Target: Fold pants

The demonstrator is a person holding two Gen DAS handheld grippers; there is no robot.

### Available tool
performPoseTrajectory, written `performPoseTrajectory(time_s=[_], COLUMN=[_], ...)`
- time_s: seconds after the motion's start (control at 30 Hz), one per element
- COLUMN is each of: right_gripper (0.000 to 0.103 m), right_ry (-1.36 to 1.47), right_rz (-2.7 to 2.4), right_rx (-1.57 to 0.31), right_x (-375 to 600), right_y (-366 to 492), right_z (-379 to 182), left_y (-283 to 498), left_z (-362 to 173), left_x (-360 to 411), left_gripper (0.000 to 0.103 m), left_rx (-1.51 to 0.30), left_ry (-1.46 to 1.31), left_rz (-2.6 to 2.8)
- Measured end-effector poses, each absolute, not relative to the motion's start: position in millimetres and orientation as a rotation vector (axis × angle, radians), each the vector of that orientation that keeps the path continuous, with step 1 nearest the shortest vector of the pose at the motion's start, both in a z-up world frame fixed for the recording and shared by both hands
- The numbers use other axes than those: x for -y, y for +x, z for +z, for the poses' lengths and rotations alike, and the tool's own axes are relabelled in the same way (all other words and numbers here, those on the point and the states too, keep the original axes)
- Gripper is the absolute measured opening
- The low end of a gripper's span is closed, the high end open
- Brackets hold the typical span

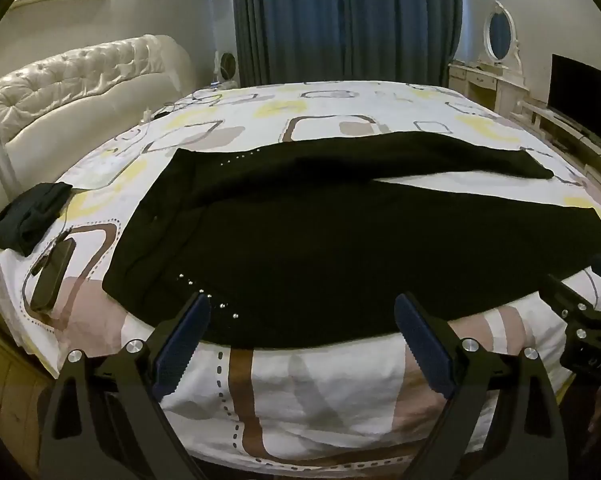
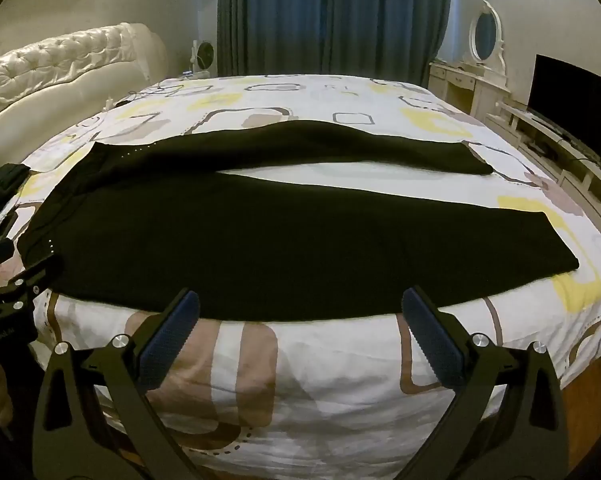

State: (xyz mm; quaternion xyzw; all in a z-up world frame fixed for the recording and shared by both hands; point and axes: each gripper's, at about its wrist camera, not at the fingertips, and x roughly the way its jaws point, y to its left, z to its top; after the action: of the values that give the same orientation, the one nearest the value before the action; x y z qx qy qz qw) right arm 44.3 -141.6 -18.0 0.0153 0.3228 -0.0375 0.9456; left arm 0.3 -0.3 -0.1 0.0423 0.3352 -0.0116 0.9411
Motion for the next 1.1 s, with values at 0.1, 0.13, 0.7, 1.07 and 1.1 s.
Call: performPoseTrajectory(time_s=[0.1,0.13,0.7,1.07,1.1], right_gripper=[0.101,0.101,0.101,0.101,0.101], right_ry=[0.036,0.037,0.032,0.031,0.031], right_rz=[-0.08,-0.081,-0.091,-0.092,-0.093], right_rx=[-0.655,-0.655,-0.666,-0.669,-0.669], right_x=[142,143,149,148,148], right_y=[44,44,45,45,45], right_z=[-18,-18,-24,-24,-24], left_y=[5,5,8,7,7], left_z=[-5,-6,-16,-22,-22], left_x=[-5,-7,-9,-12,-12], left_gripper=[0.093,0.093,0.093,0.093,0.093], left_rx=[-0.7,-0.701,-0.73,-0.749,-0.751], left_ry=[0.07,0.069,0.074,0.056,0.054], left_rz=[-0.024,-0.023,-0.024,-0.031,-0.031])
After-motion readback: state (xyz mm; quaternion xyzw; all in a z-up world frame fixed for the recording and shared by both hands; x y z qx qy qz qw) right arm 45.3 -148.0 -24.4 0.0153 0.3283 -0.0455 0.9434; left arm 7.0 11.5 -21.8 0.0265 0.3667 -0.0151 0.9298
